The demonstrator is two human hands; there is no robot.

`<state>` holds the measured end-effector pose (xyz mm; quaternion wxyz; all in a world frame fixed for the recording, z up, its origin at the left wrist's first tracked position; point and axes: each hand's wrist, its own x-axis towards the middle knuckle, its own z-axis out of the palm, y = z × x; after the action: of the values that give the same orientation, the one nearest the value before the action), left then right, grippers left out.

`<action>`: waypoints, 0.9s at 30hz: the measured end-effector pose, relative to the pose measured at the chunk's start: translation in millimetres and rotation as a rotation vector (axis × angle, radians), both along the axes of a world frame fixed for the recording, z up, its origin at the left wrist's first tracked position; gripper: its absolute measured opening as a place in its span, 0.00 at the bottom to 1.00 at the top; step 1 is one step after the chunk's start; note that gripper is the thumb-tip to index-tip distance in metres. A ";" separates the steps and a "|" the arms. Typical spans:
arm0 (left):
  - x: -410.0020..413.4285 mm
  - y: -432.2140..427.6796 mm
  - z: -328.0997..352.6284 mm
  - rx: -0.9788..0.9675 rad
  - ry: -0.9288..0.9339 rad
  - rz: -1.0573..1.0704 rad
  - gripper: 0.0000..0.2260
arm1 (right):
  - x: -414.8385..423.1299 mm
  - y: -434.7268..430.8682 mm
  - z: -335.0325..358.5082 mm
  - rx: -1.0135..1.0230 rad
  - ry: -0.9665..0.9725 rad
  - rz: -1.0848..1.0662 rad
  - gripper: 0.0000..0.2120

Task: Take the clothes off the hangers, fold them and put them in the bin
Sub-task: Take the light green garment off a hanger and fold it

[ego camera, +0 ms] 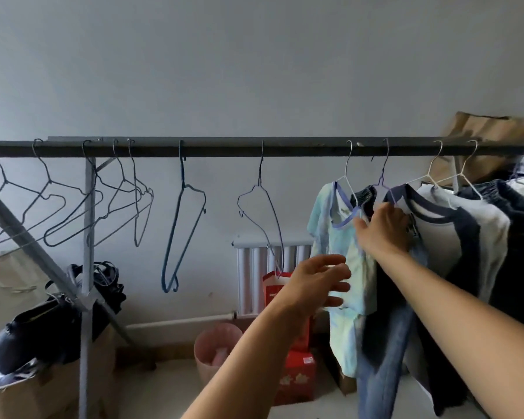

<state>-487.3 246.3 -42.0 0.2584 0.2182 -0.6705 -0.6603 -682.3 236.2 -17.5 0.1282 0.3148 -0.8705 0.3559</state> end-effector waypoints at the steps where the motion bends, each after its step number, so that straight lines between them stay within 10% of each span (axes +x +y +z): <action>1: -4.1 -1.2 2.3 -0.008 0.003 0.017 0.12 | -5.6 -3.4 -0.4 0.061 -0.051 0.017 0.25; 15: -31.8 -20.8 1.1 -0.035 0.024 0.166 0.09 | -28.5 3.7 16.6 -0.128 0.151 0.219 0.12; 27: -48.2 -72.6 14.3 -0.472 0.075 0.511 0.19 | -72.2 87.4 6.8 -0.267 0.219 0.609 0.28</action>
<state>-535.5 173.6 -27.7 0.4832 0.2891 -0.7184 -0.4084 -754.5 323.6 -10.7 0.1488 0.5770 -0.6633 0.4528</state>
